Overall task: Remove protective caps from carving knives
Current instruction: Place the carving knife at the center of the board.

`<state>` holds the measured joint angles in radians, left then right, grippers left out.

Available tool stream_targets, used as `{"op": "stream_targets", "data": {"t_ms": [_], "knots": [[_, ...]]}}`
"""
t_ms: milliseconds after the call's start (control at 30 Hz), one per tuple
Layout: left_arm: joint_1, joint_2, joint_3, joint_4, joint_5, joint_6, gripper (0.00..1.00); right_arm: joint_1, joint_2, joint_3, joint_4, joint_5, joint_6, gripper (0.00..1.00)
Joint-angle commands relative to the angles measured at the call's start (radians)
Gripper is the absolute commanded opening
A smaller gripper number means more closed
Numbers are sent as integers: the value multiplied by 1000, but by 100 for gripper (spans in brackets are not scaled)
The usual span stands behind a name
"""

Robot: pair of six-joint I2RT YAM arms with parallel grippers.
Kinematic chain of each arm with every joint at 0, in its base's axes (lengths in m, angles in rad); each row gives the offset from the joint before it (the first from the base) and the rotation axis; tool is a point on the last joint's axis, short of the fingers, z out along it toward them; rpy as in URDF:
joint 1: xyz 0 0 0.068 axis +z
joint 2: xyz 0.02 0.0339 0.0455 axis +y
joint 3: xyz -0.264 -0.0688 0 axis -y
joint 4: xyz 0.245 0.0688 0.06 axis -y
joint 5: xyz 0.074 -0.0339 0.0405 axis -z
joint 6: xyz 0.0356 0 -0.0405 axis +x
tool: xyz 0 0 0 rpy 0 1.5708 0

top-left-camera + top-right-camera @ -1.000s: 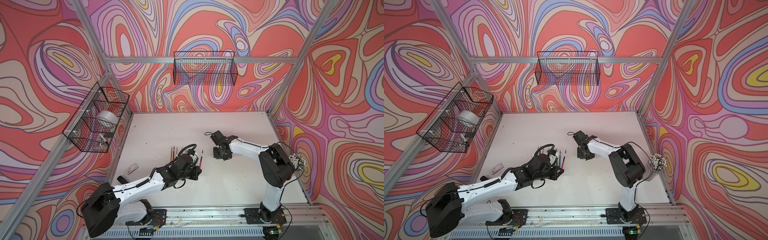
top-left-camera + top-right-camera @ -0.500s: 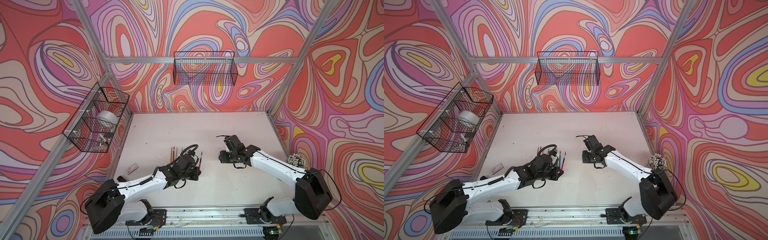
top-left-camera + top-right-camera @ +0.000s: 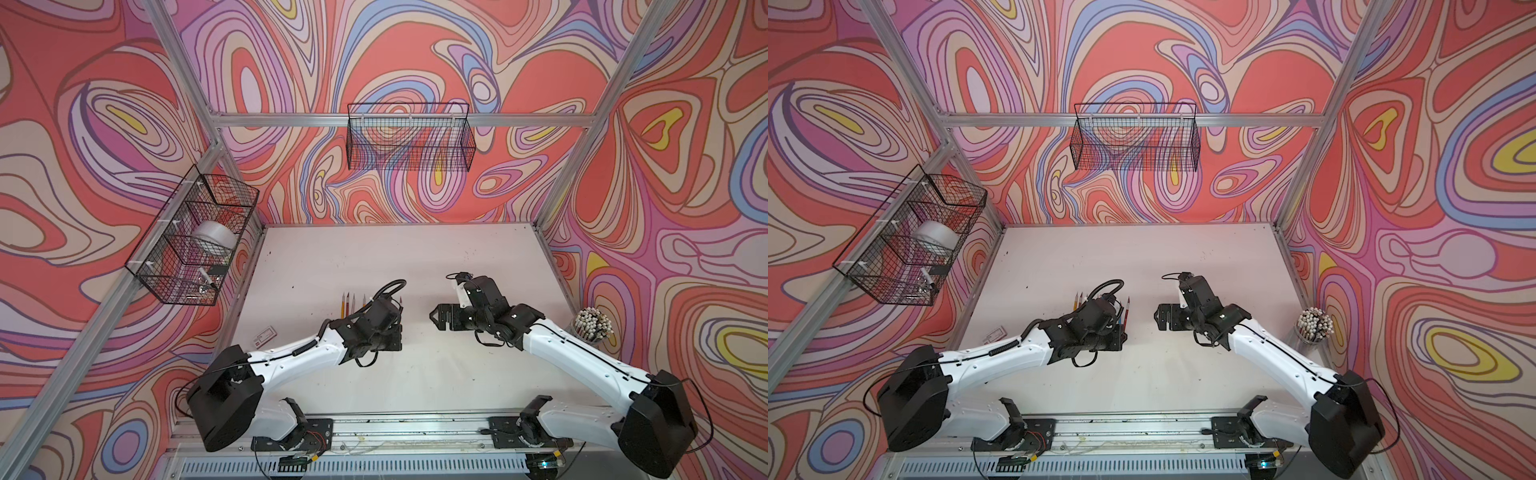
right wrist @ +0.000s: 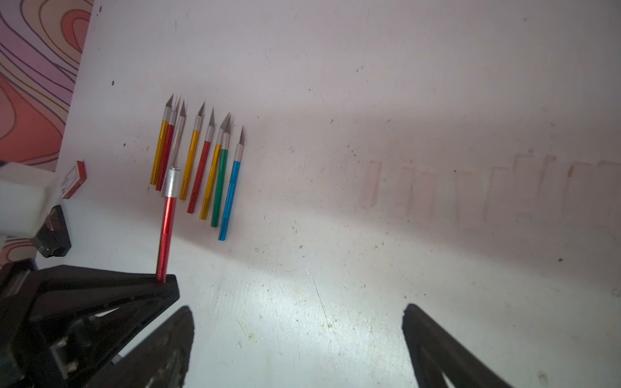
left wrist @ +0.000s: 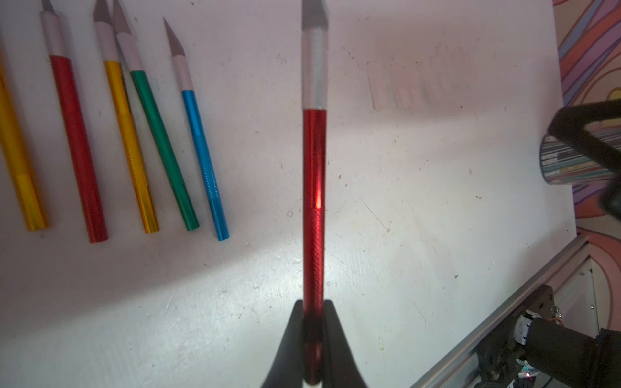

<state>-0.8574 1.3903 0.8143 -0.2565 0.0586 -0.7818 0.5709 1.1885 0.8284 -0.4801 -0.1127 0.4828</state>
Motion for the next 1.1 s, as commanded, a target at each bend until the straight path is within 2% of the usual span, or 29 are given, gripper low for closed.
{"op": "stream_targets", "data": {"t_ms": [0,600,1067], "knots": [[3,39,61,-111,-62,-26,0,3,-56,-26,22,-5,-17,98],[1,308,289,-276,-130,-80,1,3,-129,-119,38,-8,-18,98],[1,433,380,-358,-173,-117,7,3,-124,-132,35,-4,-21,98]]}}
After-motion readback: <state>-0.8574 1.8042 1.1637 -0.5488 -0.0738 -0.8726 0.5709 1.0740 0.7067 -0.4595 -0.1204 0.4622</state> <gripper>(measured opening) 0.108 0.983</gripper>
